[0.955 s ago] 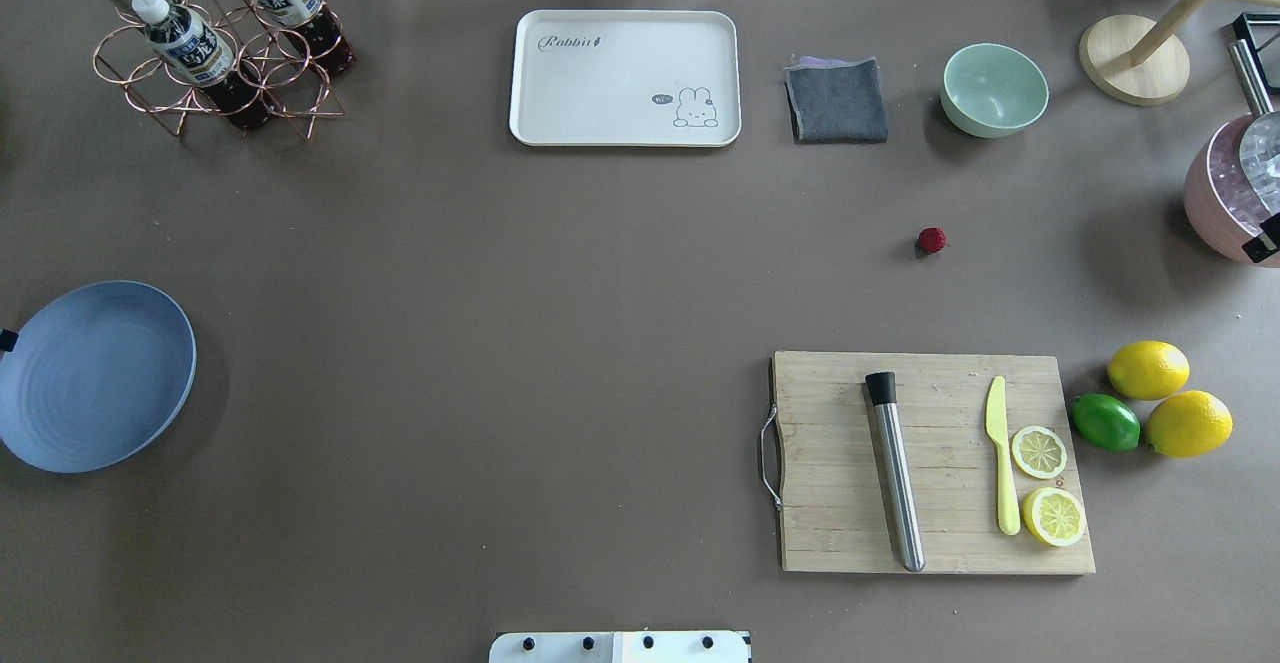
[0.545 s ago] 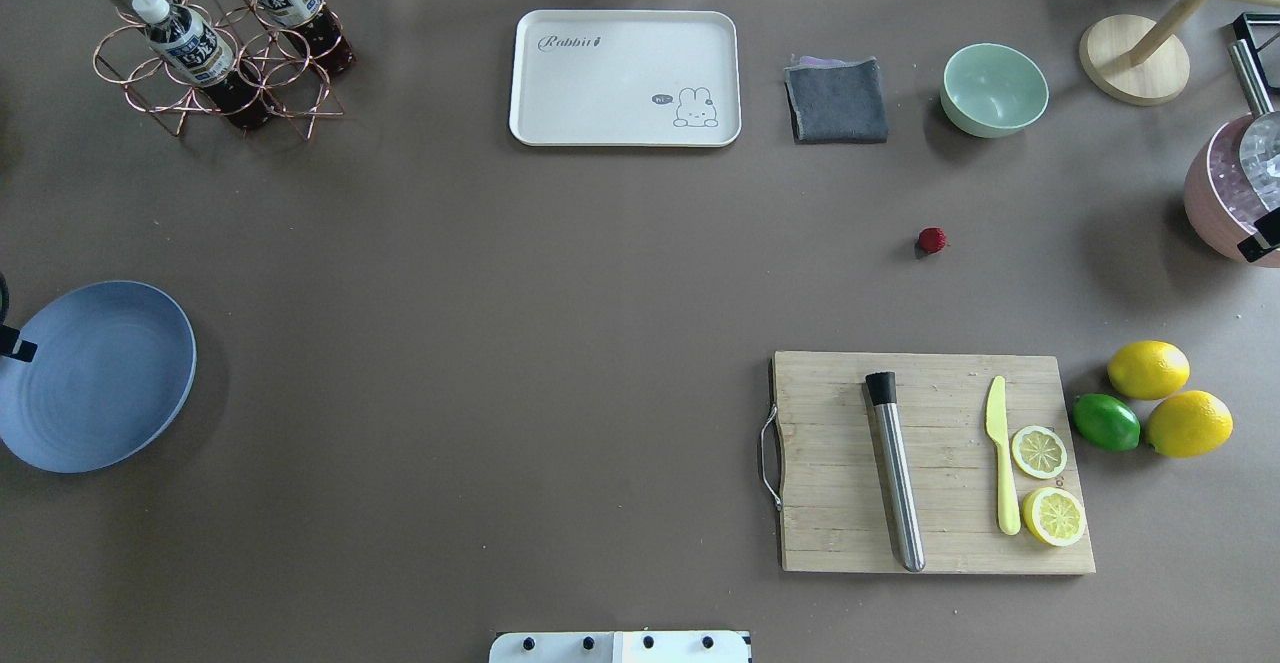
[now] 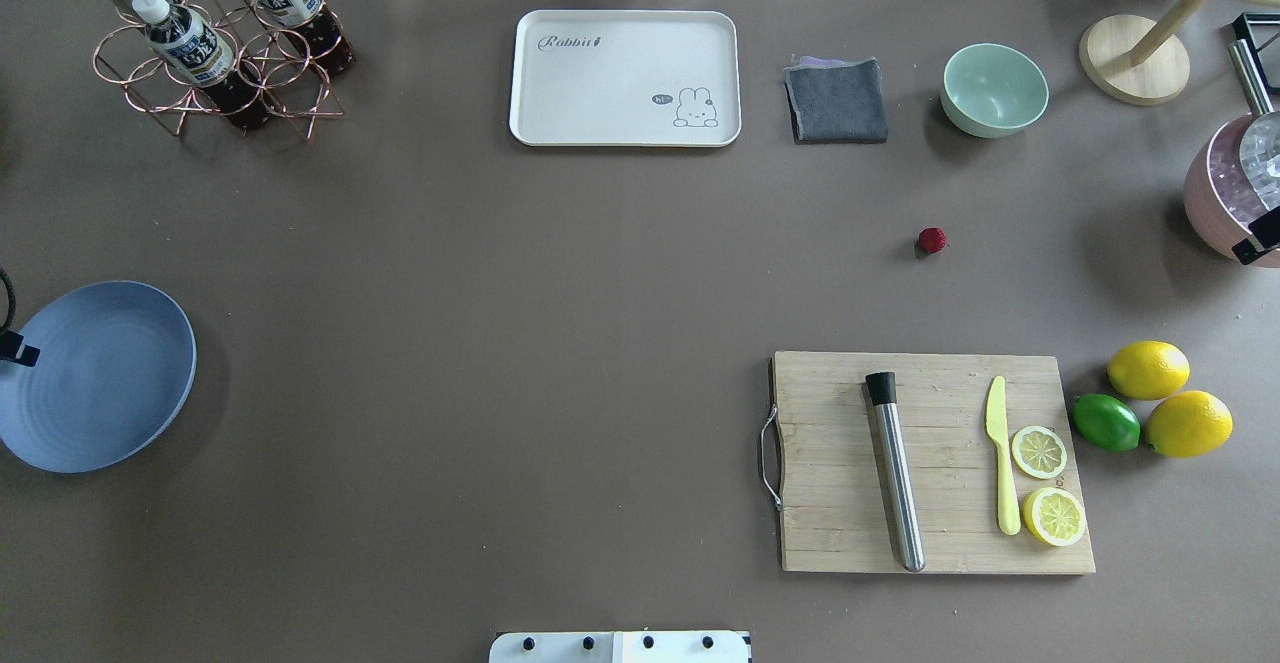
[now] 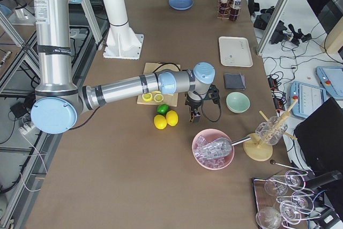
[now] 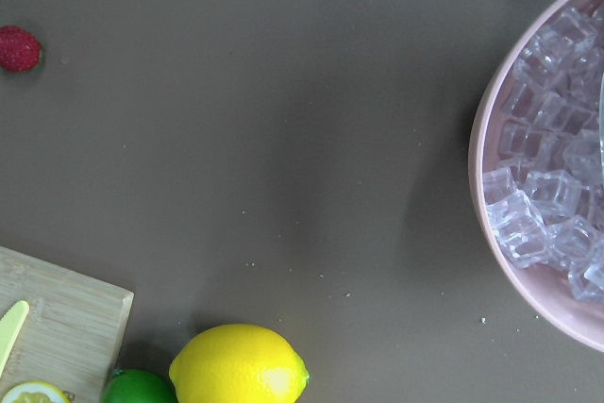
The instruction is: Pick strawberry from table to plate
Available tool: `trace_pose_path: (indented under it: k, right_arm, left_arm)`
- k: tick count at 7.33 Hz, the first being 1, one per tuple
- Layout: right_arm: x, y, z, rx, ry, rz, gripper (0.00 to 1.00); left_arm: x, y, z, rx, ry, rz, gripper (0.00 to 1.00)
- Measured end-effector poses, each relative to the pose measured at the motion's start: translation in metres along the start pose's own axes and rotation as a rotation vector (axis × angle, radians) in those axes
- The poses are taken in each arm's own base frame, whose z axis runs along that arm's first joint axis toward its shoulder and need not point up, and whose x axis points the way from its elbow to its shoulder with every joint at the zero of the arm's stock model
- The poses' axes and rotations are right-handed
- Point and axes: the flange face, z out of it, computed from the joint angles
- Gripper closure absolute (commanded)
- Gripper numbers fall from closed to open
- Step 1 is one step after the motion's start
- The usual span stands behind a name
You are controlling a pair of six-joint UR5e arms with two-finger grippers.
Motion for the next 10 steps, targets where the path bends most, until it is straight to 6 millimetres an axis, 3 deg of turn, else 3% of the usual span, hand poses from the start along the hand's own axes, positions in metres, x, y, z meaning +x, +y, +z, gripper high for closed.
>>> trace_pose_path:
  k: [1, 5, 7, 10]
  right_arm:
    - [0.000, 0.000, 0.001, -0.001, 0.000, 0.000, 0.01]
    - [-0.007, -0.005, -0.001, 0.003, -0.002, -0.004, 0.02]
    - [-0.047, -0.036, -0.002, 0.013, -0.011, 0.012, 0.02]
    - [-0.142, -0.094, 0.019, -0.006, -0.022, 0.011, 0.02]
  left_arm:
    - [0.001, 0.001, 0.001, -0.004, 0.001, 0.002, 1.00]
    - [0.007, -0.001, 0.000, -0.004, 0.013, 0.012, 1.00]
    - [0.038, -0.012, -0.015, -0.020, 0.104, 0.017, 1.00]
    - [0.126, -0.053, -0.056, 0.014, 0.227, -0.083, 1.00]
